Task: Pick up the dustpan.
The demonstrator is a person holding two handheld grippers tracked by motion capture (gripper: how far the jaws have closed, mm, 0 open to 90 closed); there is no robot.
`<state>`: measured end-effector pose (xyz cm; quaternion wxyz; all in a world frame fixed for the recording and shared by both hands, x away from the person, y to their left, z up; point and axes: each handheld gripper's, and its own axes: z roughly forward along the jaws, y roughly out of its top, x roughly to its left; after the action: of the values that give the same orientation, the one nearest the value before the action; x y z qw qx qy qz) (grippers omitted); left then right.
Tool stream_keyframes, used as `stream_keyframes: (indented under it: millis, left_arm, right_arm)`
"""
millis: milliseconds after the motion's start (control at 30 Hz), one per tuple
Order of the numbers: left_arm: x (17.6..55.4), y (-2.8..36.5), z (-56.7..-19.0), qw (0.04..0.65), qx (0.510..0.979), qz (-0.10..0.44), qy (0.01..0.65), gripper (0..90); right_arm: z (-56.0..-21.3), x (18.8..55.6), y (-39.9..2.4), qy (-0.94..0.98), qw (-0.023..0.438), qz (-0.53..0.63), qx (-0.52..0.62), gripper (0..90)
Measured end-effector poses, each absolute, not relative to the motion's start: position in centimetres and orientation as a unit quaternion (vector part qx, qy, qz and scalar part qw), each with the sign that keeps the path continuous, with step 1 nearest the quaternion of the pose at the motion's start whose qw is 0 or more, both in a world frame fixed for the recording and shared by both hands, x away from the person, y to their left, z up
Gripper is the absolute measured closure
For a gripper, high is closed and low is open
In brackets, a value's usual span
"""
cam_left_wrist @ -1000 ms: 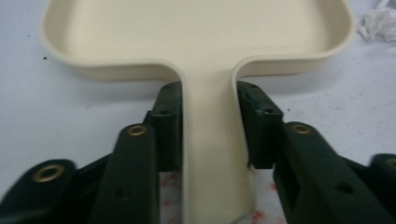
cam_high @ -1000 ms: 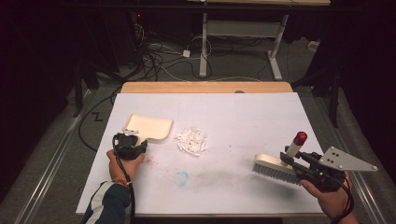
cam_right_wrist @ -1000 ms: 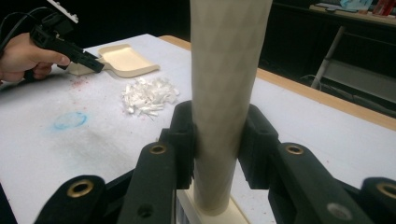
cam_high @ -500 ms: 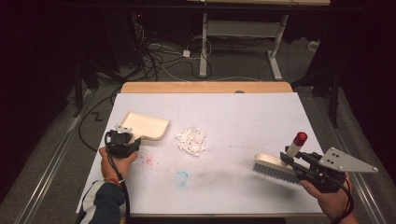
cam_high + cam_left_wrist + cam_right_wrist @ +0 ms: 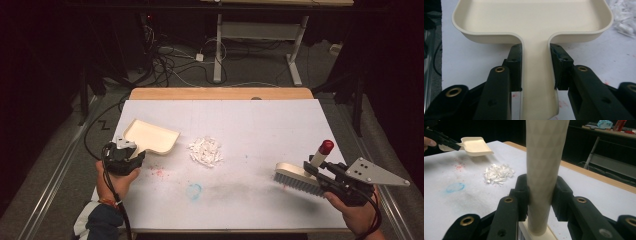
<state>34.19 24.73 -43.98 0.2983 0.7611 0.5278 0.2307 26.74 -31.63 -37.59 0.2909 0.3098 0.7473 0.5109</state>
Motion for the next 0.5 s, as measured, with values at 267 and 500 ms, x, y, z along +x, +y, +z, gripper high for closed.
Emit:
stream_keyframes:
  millis: [267, 500]
  left_arm:
    - [32.1, 24.7, -43.2, 0.302, 0.783, 0.215, 0.499, 64.0]
    - [30.1, 24.4, -42.9, 0.301, 0.803, 0.203, 0.473, 64.0]
  right_arm:
    - [-37.6, 27.1, -31.5, 0.747, 0.293, 0.509, 0.311, 71.0]
    - [-37.4, 28.3, -31.0, 0.744, 0.298, 0.512, 0.308, 71.0]
